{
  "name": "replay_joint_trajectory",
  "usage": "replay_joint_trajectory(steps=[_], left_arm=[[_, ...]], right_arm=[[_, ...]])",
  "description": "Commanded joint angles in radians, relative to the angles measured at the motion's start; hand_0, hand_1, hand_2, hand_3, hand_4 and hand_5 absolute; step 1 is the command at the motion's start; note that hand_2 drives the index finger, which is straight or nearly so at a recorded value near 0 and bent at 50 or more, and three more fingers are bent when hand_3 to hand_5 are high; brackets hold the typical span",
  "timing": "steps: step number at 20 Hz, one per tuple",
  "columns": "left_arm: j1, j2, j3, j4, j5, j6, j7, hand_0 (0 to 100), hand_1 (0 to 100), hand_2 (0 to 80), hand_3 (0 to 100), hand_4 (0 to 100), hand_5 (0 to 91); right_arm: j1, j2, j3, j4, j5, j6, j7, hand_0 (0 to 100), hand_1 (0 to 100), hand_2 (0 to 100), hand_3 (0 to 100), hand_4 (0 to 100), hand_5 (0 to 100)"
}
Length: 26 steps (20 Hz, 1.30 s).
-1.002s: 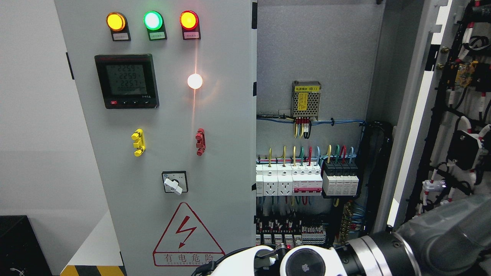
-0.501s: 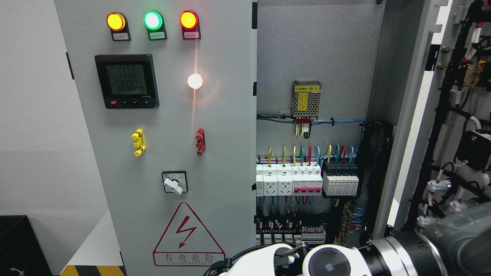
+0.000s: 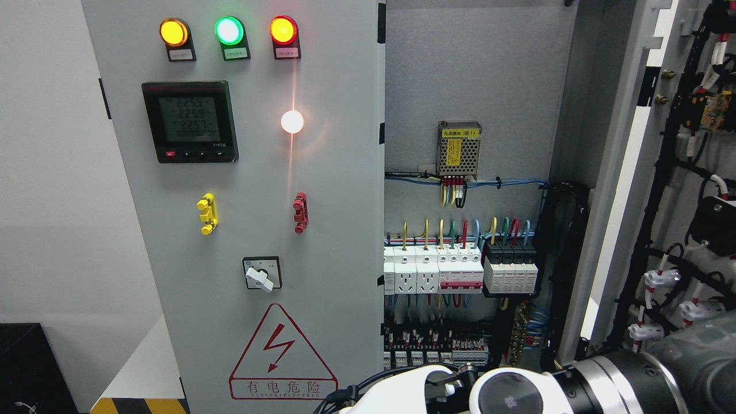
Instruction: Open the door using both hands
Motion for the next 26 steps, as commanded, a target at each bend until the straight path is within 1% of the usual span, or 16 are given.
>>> replay_joint_trajectory(steps=[1, 5, 7, 11, 15, 18, 21, 23, 26], left_arm=[[0.005, -0.002, 0.011, -0.026, 0.001, 0.019, 0.002, 0, 0, 0.0, 0, 0, 0.0], [0.011, 0.052, 0.057, -0.083, 0.002, 0.048, 0.002, 0, 0, 0.0, 0, 0, 0.0], [0.013, 0.09, 0.069, -0.112, 0.005, 0.05, 0.002, 0, 0, 0.0, 0, 0, 0.0], [0.037, 0.138, 0.113, -0.155, 0.01, 0.058, 0.002, 0, 0, 0.0, 0, 0, 0.0], [0.07, 0.21, 0.117, -0.204, 0.011, 0.058, 0.002, 0, 0, 0.0, 0, 0, 0.0], [0.125, 0.273, 0.129, -0.255, 0.011, 0.056, 0.002, 0, 0, 0.0, 0, 0, 0.0], [0.191, 0.354, 0.15, -0.28, 0.011, 0.05, 0.002, 0, 0, 0.0, 0, 0, 0.0], [0.235, 0.407, 0.172, -0.292, 0.011, 0.045, 0.002, 0, 0, 0.0, 0, 0, 0.0], [0.31, 0.461, 0.213, -0.318, 0.011, 0.044, 0.001, 0, 0, 0.0, 0, 0, 0.0]], right_arm=[[0.0, 0.0, 0.015, 0.0, 0.0, 0.0, -0.001, 19, 0, 0, 0, 0, 0], [0.0, 0.0, 0.015, 0.0, 0.0, 0.0, -0.001, 19, 0, 0, 0, 0, 0], [0.0, 0.0, 0.015, 0.001, 0.0, 0.0, -0.001, 19, 0, 0, 0, 0, 0], [0.0, 0.0, 0.015, 0.0, 0.0, 0.0, -0.001, 19, 0, 0, 0, 0, 0], [0.0, 0.0, 0.017, 0.0, 0.0, 0.0, -0.001, 19, 0, 0, 0, 0, 0], [0.0, 0.0, 0.015, 0.0, 0.0, 0.0, -0.001, 19, 0, 0, 0, 0, 0], [0.0, 0.0, 0.015, 0.0, 0.0, 0.0, -0.001, 19, 0, 0, 0, 0, 0], [0.0, 0.0, 0.015, 0.0, 0.0, 0.0, -0.001, 19, 0, 0, 0, 0, 0], [0.0, 0.0, 0.015, 0.0, 0.0, 0.0, -0.001, 19, 0, 0, 0, 0, 0]])
